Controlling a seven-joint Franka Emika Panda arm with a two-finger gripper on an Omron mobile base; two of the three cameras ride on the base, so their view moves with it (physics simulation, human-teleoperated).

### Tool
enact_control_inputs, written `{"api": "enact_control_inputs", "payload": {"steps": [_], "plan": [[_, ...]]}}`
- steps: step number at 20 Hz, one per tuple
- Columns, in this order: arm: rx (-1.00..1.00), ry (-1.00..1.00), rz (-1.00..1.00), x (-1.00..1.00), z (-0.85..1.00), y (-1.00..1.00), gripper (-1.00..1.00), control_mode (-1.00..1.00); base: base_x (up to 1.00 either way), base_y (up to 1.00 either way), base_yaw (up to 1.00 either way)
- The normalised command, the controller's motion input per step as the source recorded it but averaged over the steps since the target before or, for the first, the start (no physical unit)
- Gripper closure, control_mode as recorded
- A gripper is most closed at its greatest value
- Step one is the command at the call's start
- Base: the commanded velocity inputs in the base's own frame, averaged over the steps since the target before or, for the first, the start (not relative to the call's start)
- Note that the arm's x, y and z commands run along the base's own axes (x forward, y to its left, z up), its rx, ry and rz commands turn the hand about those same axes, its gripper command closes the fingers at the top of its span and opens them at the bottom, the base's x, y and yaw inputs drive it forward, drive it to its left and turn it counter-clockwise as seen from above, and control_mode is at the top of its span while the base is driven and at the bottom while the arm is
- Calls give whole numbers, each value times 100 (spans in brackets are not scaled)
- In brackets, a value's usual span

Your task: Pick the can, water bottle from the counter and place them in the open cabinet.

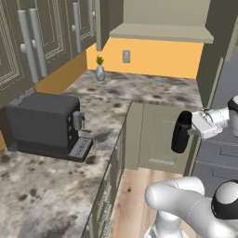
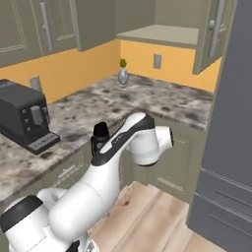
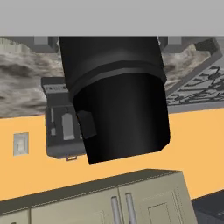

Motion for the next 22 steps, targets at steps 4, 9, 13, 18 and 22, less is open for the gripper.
{"api": "enact_control_inputs", "payload": {"steps": [4,9,13,18,22], "plan": [[0,0,0,0,0,0,100,100,74,7,-27],[0,0,0,0,0,0,100,100,71,25,-26],[0,0,0,0,0,0,100,100,58,41,-22],[0,0,0,0,0,0,100,100,51,21,-16],[0,0,0,0,0,0,100,100,61,9,-5]]}}
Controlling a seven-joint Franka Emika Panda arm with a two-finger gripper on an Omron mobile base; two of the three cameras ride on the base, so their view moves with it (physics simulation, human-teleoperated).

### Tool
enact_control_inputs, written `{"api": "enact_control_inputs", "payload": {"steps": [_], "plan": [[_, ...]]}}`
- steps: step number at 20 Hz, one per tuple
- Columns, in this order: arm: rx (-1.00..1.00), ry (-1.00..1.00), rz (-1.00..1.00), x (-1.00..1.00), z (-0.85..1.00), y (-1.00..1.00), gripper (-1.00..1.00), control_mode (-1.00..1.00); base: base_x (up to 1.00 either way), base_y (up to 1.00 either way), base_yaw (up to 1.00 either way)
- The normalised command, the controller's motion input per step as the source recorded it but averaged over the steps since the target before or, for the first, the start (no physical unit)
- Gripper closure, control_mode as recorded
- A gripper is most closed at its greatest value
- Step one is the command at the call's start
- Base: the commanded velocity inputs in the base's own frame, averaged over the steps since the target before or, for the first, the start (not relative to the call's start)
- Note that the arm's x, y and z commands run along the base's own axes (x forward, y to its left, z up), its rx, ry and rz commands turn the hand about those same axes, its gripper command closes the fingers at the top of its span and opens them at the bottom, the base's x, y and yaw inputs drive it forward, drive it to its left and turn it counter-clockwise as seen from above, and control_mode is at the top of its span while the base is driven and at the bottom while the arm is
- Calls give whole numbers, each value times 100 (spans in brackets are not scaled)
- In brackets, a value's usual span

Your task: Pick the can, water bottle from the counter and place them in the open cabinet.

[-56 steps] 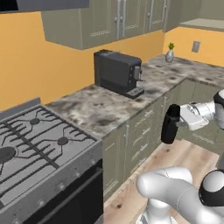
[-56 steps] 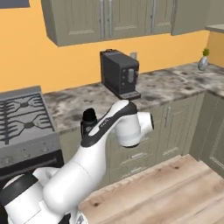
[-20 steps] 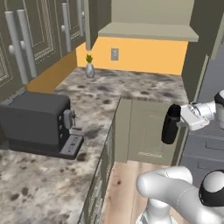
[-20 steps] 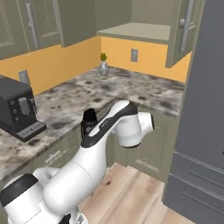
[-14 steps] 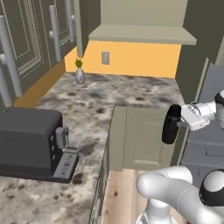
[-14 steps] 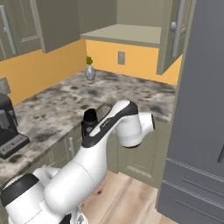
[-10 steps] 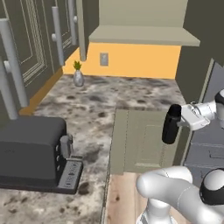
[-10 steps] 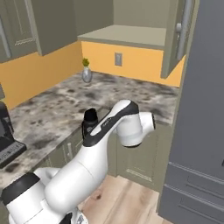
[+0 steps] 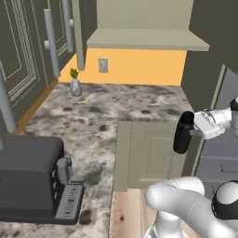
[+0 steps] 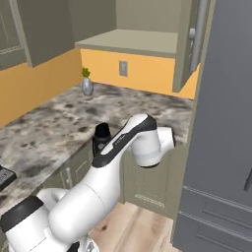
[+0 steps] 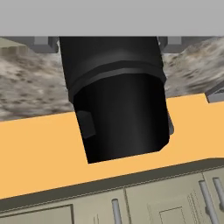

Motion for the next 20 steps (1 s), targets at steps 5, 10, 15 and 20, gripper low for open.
{"api": "enact_control_inputs", "payload": {"steps": [5,10,15,20], "plan": [[0,0,0,0,0,0,100,100,76,26,-5],[0,0,0,0,0,0,100,100,79,32,-8],[0,0,0,0,0,0,100,100,86,41,-7],[0,0,0,0,0,0,100,100,100,41,-4]]}}
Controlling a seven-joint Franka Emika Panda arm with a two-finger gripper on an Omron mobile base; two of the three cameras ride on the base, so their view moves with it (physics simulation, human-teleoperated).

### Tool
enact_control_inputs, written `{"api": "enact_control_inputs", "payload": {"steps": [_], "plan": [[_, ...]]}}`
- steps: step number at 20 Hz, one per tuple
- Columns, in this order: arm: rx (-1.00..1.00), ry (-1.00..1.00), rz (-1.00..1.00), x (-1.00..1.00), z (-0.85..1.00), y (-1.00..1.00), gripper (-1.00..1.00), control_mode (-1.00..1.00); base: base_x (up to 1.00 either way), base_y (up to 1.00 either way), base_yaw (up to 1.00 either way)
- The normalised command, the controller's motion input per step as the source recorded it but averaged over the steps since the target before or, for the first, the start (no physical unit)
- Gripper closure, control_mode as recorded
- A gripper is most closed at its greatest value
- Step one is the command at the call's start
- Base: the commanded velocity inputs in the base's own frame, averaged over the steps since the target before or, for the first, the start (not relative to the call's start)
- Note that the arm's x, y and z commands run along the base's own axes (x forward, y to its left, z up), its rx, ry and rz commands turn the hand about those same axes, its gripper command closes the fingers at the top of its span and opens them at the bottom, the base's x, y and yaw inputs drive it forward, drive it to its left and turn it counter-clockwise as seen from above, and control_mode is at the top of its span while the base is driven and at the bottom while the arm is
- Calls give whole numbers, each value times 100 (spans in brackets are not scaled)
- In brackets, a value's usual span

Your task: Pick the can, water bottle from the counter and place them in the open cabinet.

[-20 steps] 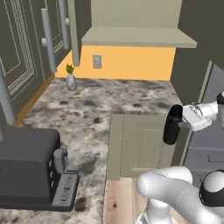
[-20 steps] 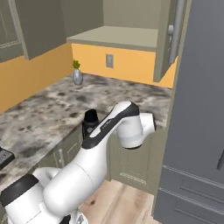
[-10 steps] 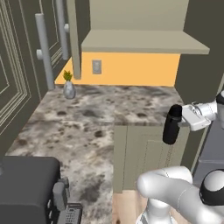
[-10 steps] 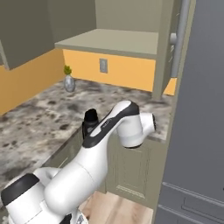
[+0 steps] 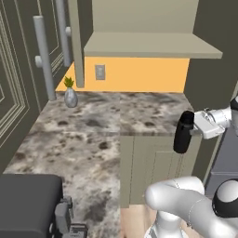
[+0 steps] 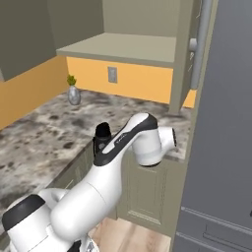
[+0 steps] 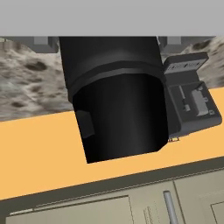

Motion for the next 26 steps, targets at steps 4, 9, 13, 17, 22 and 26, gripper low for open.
{"api": "enact_control_inputs", "payload": {"steps": [4,9,13,17,22,26], "plan": [[0,0,0,0,0,0,100,100,100,18,0],[0,0,0,0,0,0,100,100,94,0,0],[0,0,0,0,0,0,100,100,66,-7,0],[0,0,0,0,0,0,100,100,78,2,0],[0,0,0,0,0,0,100,100,55,10,0],[0,0,0,0,0,0,100,100,2,2,-1]]}}
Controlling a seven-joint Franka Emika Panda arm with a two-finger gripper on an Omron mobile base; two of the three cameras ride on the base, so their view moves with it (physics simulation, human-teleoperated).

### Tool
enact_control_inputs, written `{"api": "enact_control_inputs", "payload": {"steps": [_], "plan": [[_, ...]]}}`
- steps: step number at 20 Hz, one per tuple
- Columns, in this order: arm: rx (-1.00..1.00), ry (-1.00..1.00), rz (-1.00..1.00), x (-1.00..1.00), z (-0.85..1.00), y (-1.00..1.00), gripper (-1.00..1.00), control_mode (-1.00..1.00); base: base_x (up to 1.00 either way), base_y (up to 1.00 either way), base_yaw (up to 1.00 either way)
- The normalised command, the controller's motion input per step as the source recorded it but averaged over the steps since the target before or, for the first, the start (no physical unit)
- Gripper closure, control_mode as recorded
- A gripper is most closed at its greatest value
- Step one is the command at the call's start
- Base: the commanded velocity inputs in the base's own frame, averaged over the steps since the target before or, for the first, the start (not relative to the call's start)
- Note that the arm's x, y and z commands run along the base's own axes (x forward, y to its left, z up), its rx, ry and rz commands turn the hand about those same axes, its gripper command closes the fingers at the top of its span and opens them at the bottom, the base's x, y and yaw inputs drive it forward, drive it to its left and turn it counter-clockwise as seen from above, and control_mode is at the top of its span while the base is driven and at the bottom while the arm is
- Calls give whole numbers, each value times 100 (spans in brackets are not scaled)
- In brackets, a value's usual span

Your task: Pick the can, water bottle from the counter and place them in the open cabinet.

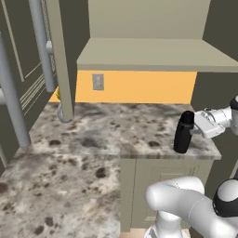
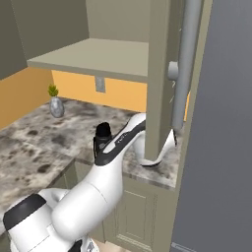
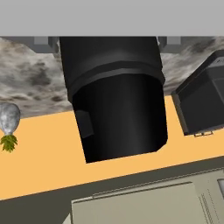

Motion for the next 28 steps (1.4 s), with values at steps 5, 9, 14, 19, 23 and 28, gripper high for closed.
{"api": "enact_control_inputs", "payload": {"steps": [5,9,14,19,23,28], "plan": [[-7,0,-6,0,4,40,100,-100,-1,1,0],[-8,0,-16,-1,18,53,100,-100,0,0,0],[-4,-1,-24,-19,30,28,100,-100,0,0,0],[-4,0,-29,-11,40,6,100,-100,0,0,0],[-2,0,-30,0,52,0,100,-100,0,0,0],[0,0,-30,0,58,0,100,-100,0,0,0]]}}
